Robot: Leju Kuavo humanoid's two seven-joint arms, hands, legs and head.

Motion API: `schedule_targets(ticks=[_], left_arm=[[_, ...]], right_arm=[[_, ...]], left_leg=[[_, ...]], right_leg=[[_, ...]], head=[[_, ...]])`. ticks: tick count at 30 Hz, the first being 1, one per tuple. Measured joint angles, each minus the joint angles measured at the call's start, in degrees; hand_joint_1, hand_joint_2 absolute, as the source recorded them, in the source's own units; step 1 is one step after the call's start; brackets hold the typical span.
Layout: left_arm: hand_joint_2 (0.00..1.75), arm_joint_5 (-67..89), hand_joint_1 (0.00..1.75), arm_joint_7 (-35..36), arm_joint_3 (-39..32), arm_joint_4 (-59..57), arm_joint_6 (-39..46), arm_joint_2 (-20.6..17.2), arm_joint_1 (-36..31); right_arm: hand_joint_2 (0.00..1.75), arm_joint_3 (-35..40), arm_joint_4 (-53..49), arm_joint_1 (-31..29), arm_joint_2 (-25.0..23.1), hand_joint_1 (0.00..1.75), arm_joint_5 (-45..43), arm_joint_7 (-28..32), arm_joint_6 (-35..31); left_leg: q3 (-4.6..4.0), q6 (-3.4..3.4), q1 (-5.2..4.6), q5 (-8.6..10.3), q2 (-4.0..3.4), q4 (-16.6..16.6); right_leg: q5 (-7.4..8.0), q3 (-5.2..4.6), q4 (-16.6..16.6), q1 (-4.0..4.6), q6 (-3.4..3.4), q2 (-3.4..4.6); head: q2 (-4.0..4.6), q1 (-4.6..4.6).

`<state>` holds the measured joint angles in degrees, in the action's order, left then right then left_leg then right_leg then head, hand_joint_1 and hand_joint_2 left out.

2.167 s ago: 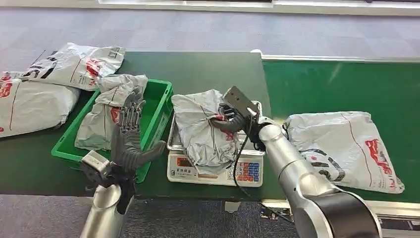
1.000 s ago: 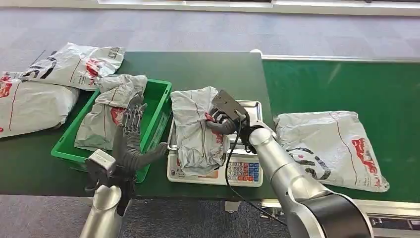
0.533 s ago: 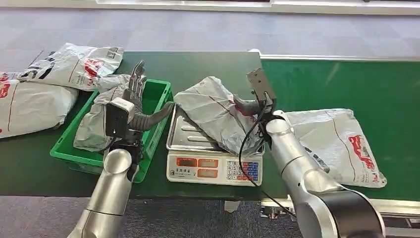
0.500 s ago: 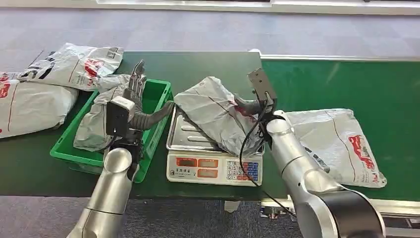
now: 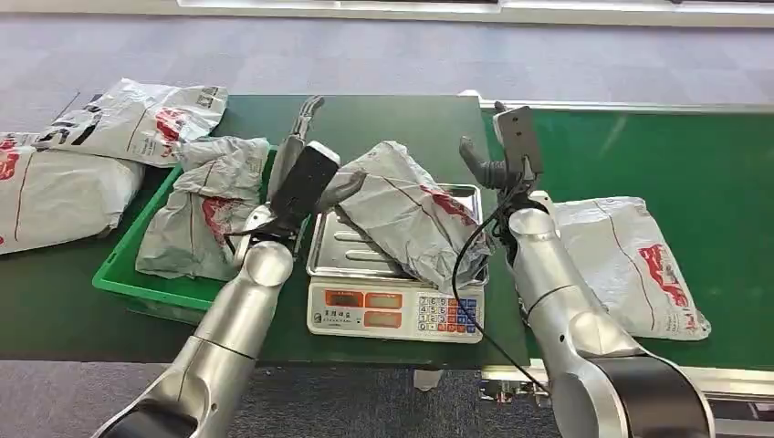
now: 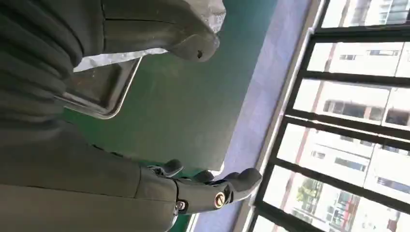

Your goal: Moved the parcel from conveyor to table for the left to box.

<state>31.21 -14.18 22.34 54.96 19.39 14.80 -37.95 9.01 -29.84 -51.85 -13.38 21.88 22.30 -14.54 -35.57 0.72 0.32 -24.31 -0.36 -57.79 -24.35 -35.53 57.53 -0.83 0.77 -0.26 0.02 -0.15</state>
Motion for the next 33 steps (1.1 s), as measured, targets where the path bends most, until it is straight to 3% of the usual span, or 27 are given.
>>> schedule_targets(ticks=[2, 5, 7, 11, 16, 19, 22, 23, 24, 28, 33], left_arm=[[1.75, 1.53, 0.0, 1.64, 0.7, -2.71, -0.53, 1.11, -1.52], [1.75, 5.84, 0.0, 6.3, 2.17, -8.07, -1.99, 2.47, -3.58], [1.75, 8.69, 0.0, 8.83, 3.15, -12.07, -3.41, 3.4, -4.6], [1.75, 9.61, 0.0, 9.55, 4.22, -17.36, -3.54, 4.78, -5.97], [1.75, 9.68, 0.0, 9.68, 4.65, -19.97, -3.74, 5.55, -6.72], [1.75, 11.26, 0.0, 12.31, 5.57, -21.44, -6.7, 5.75, -7.36], [1.75, 11.63, 0.0, 16.0, 8.18, -23.73, -9.95, 5.83, -7.17], [1.75, 11.47, 0.33, 17.17, 9.29, -24.79, -10.58, 5.83, -7.1], [1.75, 11.43, 1.75, 18.07, 10.29, -25.82, -11.03, 5.83, -7.04], [1.75, 12.67, 1.75, 20.74, 13.57, -30.35, -13.31, 5.81, -6.88], [1.75, 15.19, 1.75, 21.92, 15.27, -33.04, -16.2, 5.68, -7.83]], right_arm=[[1.75, -0.31, -2.93, 2.1, 0.15, 0.0, -0.7, 3.26, -4.25], [1.75, -1.51, -11.99, 7.6, 0.15, 0.0, -1.9, 10.28, -15.88], [1.75, -1.64, -20.41, 11.98, 0.26, 0.0, -2.23, 11.02, -20.65], [1.75, -1.71, -31.35, 17.67, 0.79, 0.0, -2.42, 9.99, -21.83], [1.75, -1.73, -36.74, 19.81, 1.14, 0.0, -2.53, 9.9, -21.86], [1.75, -1.88, -39.35, 21.5, 1.22, 0.0, -2.01, 13.27, -24.42], [1.75, -2.86, -45.88, 27.37, 1.33, 0.0, -1.16, 15.93, -25.29], [1.75, -2.86, -47.7, 29.47, 1.79, 0.0, -1.94, 15.98, -25.57], [1.75, -2.86, -49.12, 31.65, 2.25, 0.0, -2.44, 16.13, -25.62], [1.75, -2.4, -53.22, 39.1, 3.74, 0.0, -5.27, 17.51, -25.66], [1.75, -0.19, -55.05, 41.99, 4.68, 0.0, -6.73, 16.94, -25.44]], left_leg=[[0.0, 0.0, -0.01, 0.0, 0.02, -0.01], [-0.01, 0.0, -0.01, -0.01, 0.24, -0.02], [-0.03, -0.03, -0.01, -0.09, 0.2, -0.01], [-0.02, -0.03, -0.02, -0.17, -0.11, -0.01], [-0.02, -0.02, -0.01, -0.16, -0.11, 0.0], [0.02, -0.02, -0.01, -0.15, -0.08, 0.0], [0.02, -0.02, 0.0, -0.17, 0.1, 0.0], [0.01, -0.03, -0.01, -0.19, 0.1, 0.0], [0.01, -0.09, -0.01, -0.25, 0.12, 0.0], [0.0, -0.13, -0.06, -0.37, 0.08, 0.0], [0.2, -0.14, -0.06, -0.41, 0.1, 0.03]], right_leg=[[0.0, 0.0, -0.01, -0.01, 0.0, -0.02], [-0.04, 0.06, -0.01, -0.01, 0.01, -0.24], [-0.08, 0.05, -0.01, -0.01, 0.01, -0.22], [-0.08, -0.04, 0.0, -0.02, 0.01, 0.08], [-0.08, -0.06, 0.01, 0.01, 0.0, 0.1], [-0.09, -0.03, 0.0, 0.01, 0.0, 0.06], [-0.2, 0.07, 0.0, 0.01, -0.01, -0.15], [-0.21, 0.07, 0.0, 0.0, -0.01, -0.15], [-0.25, 0.09, 0.0, -0.01, 0.03, -0.16], [-0.3, 0.1, 0.0, -0.05, 0.08, -0.16], [-0.41, 0.32, -0.01, -0.04, 0.06, -0.17]], head=[[-0.02, -0.02], [0.0, -0.04], [-0.02, 0.0], [-0.02, 0.0], [0.0, 0.0], [-0.02, 0.0], [0.0, 0.0], [-0.02, -0.02], [-0.02, 0.0], [-0.02, 0.0], [-0.02, 0.0]])
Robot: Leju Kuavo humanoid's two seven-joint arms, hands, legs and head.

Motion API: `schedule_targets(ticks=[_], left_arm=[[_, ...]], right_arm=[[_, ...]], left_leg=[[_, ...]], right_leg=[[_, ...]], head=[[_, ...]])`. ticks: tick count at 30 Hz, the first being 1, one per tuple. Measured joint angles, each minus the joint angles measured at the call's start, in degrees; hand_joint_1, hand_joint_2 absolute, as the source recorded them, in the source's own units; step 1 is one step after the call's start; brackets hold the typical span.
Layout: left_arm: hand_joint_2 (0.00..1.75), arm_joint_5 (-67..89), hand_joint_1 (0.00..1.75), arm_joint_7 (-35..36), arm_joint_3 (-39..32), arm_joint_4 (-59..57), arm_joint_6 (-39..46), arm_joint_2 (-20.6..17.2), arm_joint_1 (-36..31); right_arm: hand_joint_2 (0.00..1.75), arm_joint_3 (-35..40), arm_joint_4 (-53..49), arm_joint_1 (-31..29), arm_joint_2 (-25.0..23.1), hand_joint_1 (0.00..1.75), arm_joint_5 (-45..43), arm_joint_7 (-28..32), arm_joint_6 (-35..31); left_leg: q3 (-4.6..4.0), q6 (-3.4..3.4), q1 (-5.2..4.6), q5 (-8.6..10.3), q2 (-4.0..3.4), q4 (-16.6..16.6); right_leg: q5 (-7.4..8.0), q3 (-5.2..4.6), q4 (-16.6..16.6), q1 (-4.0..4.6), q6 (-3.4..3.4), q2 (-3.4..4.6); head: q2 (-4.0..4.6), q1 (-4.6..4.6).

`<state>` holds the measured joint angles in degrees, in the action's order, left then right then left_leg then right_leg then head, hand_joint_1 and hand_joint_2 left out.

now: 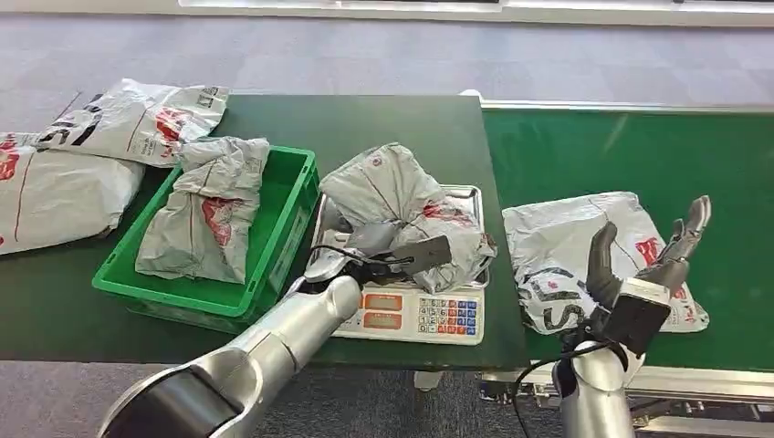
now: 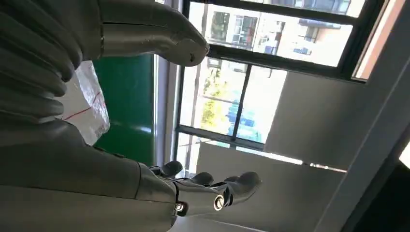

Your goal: Moved the parcel from conveyor to table for the left to box.

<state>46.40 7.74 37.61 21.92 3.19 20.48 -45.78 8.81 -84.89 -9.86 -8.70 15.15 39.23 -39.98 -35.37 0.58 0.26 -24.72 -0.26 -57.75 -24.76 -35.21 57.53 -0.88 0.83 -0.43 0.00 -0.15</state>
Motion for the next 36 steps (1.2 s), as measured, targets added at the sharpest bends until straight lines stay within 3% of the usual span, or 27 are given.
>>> schedule_targets(ticks=[8, 15, 22, 29, 34, 36], left_arm=[[1.75, 1.73, 1.75, 0.74, 0.83, -1.38, -1.05, 0.0, -0.84], [1.75, 1.47, 1.75, -0.94, 0.02, -1.42, 1.34, -0.09, -0.78], [1.75, -1.94, 1.75, -7.85, -4.92, -0.5, 9.32, -0.61, -0.37], [1.75, -2.03, 1.75, -8.46, -8.83, 1.5, 10.51, -1.33, -0.59], [1.75, 1.14, 1.75, -10.71, -10.35, 5.45, 25.09, -2.69, -0.5], [1.75, 1.58, 1.75, -10.82, -11.96, 10.28, 26.47, -4.53, -0.54]], right_arm=[[1.75, 2.73, -0.52, 0.48, 0.81, 0.0, -0.5, -1.13, 0.98], [1.75, 3.49, -1.6, 1.67, 1.25, 0.0, -0.44, -1.51, 1.05], [1.75, 3.52, -2.58, 3.06, 1.68, 0.0, 0.11, -1.51, 0.39], [1.75, 3.52, -3.41, 3.96, 2.19, 0.0, 0.13, -1.68, 0.31], [1.75, 3.5, -4.28, 5.35, 2.42, 0.0, 0.64, -1.83, -0.13], [1.75, 3.34, -5.05, 6.89, 2.56, 0.0, 0.81, -1.86, -0.22]], left_leg=[[0.7, -0.01, 0.0, -0.15, 0.01, 0.03], [0.74, -0.01, 0.0, -0.16, 0.01, 0.03], [0.63, 0.02, 0.0, -0.13, 0.01, 0.02], [0.58, 0.02, 0.0, -0.13, 0.01, 0.02], [0.45, 0.02, 0.0, -0.13, 0.01, 0.02], [0.44, 0.03, 0.01, -0.14, -0.01, 0.02]], right_leg=[[-0.17, 0.72, 0.0, 0.0, 0.01, -0.02], [-0.18, 0.76, 0.0, -0.01, 0.01, -0.03], [-0.16, 0.61, 0.01, 0.0, 0.0, -0.01], [-0.17, 0.57, 0.01, -0.01, 0.01, -0.02], [-0.17, 0.46, 0.01, 0.0, 0.0, -0.02], [-0.17, 0.42, 0.02, 0.02, 0.0, 0.01]], head=[[0.0, 0.0], [0.0, -0.02], [0.0, 0.0], [0.0, 0.0], [0.02, 0.0], [0.0, -0.02]])
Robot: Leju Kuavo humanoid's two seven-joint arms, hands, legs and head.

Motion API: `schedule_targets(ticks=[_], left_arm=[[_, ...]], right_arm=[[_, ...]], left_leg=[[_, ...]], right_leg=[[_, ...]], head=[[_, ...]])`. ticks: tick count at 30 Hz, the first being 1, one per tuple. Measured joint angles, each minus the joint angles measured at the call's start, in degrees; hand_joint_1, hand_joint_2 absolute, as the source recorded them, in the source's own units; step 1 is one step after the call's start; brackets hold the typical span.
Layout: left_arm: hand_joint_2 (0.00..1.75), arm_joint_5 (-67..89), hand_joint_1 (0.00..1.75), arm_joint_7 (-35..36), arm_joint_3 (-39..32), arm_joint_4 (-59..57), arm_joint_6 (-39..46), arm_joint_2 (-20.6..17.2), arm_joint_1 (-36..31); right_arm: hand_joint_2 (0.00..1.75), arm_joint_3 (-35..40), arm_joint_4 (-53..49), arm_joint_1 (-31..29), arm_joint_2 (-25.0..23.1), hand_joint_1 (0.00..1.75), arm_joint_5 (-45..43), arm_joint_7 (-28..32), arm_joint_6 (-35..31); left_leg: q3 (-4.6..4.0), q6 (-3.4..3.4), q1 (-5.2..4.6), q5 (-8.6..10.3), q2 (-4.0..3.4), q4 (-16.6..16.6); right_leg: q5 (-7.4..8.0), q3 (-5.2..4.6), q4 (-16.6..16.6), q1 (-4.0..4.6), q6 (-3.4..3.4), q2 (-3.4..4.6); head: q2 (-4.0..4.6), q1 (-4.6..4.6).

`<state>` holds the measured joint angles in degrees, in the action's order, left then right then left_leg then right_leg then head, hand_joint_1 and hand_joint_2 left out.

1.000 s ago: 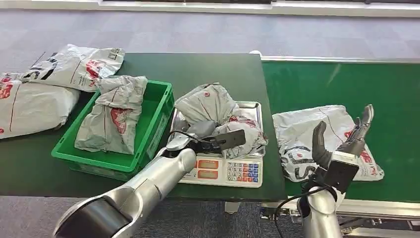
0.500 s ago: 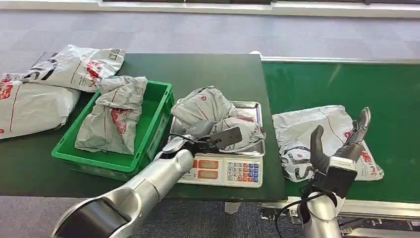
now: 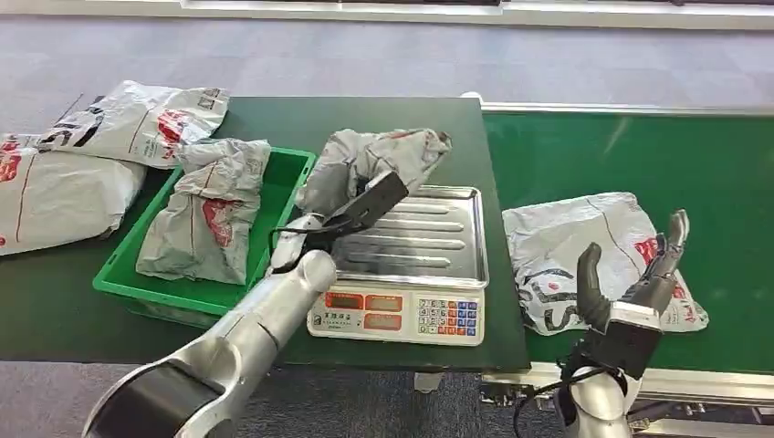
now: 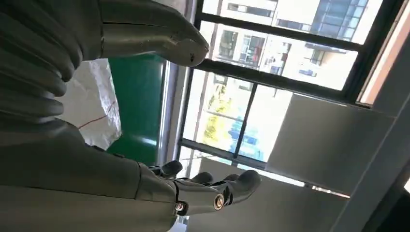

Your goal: Moved the parcel from conveyor to table for the left to box.

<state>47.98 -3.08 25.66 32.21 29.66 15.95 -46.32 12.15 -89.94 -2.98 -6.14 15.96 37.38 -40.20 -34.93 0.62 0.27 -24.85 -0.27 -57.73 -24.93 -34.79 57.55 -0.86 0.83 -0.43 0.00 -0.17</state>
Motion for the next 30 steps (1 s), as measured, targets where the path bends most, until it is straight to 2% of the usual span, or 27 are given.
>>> schedule_targets(ticks=[5, 13, 14, 15, 21, 30], left_arm=[[1.75, 0.04, 1.75, 0.06, -6.83, 12.68, 0.85, -5.67, -0.26], [1.75, -1.25, 1.75, -2.05, -17.53, 16.86, 6.62, -12.78, -0.03], [1.75, -1.84, 1.5, -2.67, -18.84, 17.04, 6.91, -13.46, 0.39], [1.75, -2.38, 0.0, -3.15, -20.26, 17.12, 7.06, -14.4, 0.92], [1.75, -0.52, 0.0, -0.81, -25.27, 17.23, 5.68, -17.53, 3.94], [1.75, 5.81, 0.0, 4.09, -28.13, 17.23, 3.03, -18.51, 7.71]], right_arm=[[1.75, -1.46, -1.86, 3.79, 0.63, 0.0, -0.15, 0.39, -0.02], [1.75, -2.56, -2.88, 6.67, 1.14, 0.0, -0.37, 0.85, 0.06], [1.75, -2.58, -2.88, 6.96, 1.14, 0.0, -0.15, 0.79, 0.13], [1.75, -2.6, -2.88, 7.17, 1.16, 0.0, -0.07, 0.63, 0.31], [1.75, -2.75, -3.08, 7.46, 1.2, 0.0, 0.83, -0.7, 1.84], [1.75, -2.97, -3.21, 7.49, 1.2, 0.0, 2.45, -1.62, 3.04]], left_leg=[[0.01, 0.06, 0.06, -0.02, -0.05, 0.02], [0.01, 0.09, 0.09, -0.01, -0.08, 0.04], [0.01, 0.09, 0.09, -0.01, -0.08, 0.04], [0.01, 0.09, 0.09, -0.01, -0.08, 0.04], [-0.01, 0.09, 0.09, -0.01, -0.04, 0.04], [-0.02, 0.09, 0.07, -0.02, -0.03, 0.04]], right_leg=[[-0.04, -0.05, 0.01, 0.06, -0.07, 0.12], [-0.07, -0.04, 0.01, 0.05, -0.1, 0.14], [-0.07, -0.04, 0.01, 0.05, -0.1, 0.13], [-0.07, -0.04, 0.01, 0.05, -0.1, 0.13], [-0.09, -0.04, 0.01, 0.05, -0.12, 0.05], [-0.09, -0.04, 0.0, 0.04, -0.12, 0.04]], head=[[0.02, 0.02], [0.02, 0.02], [0.0, 0.0], [0.02, 0.02], [0.02, 0.02], [0.0, 0.0]])
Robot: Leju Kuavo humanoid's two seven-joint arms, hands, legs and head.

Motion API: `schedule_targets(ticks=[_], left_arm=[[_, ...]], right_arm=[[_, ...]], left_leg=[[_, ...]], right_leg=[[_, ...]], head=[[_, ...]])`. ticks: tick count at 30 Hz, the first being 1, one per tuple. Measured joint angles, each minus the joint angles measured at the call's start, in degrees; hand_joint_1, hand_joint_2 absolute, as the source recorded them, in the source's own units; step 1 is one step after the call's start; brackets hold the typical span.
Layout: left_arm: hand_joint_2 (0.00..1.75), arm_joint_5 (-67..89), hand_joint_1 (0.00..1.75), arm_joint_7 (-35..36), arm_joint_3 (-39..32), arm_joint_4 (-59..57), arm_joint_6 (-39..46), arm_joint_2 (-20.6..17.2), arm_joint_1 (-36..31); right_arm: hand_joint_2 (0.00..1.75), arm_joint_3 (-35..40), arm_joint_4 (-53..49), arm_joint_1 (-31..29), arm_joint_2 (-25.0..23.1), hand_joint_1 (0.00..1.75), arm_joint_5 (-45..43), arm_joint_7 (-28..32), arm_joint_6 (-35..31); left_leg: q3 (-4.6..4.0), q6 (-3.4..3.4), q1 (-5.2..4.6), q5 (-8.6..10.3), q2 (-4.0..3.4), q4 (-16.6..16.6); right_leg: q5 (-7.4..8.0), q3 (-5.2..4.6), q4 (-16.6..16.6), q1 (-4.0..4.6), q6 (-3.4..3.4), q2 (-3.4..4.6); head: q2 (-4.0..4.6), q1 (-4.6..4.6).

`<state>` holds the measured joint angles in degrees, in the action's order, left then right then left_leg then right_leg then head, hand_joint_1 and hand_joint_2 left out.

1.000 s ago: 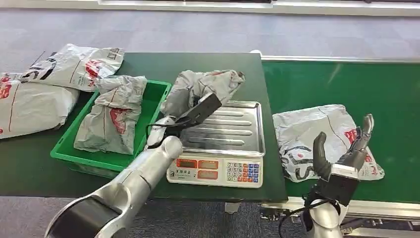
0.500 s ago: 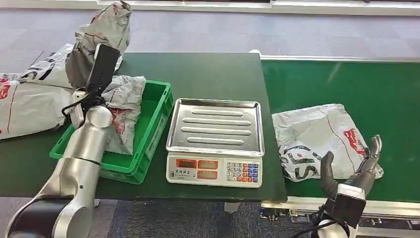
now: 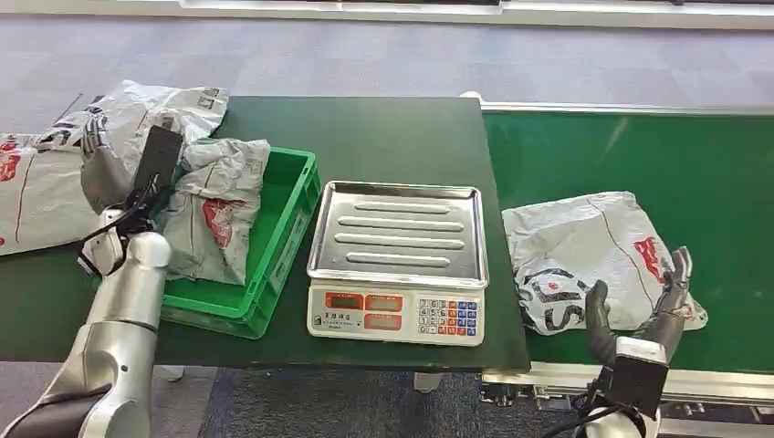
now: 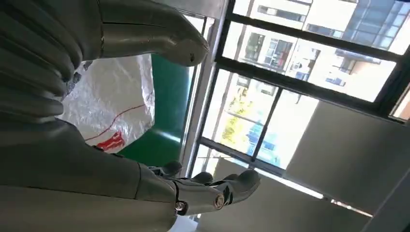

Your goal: Moved the parcel from conveyor to table for the left to box.

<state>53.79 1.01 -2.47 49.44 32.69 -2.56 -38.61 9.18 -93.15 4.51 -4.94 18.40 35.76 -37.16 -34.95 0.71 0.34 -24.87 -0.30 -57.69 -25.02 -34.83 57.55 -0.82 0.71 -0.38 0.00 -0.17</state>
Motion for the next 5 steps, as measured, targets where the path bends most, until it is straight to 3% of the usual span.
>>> schedule_targets(ticks=[5], left_arm=[[1.75, -5.09, 0.0, -3.98, -0.79, 1.77, -5.2, 0.09, 2.73]], right_arm=[[1.75, -0.2, 0.0, 0.25, 0.0, 0.0, 0.26, -0.59, 0.31]], left_leg=[[0.01, 0.0, 0.0, 0.0, -0.02, 0.0]], right_leg=[[0.0, -0.03, 0.0, 0.0, 0.0, 0.04]], head=[[0.0, 0.02]])
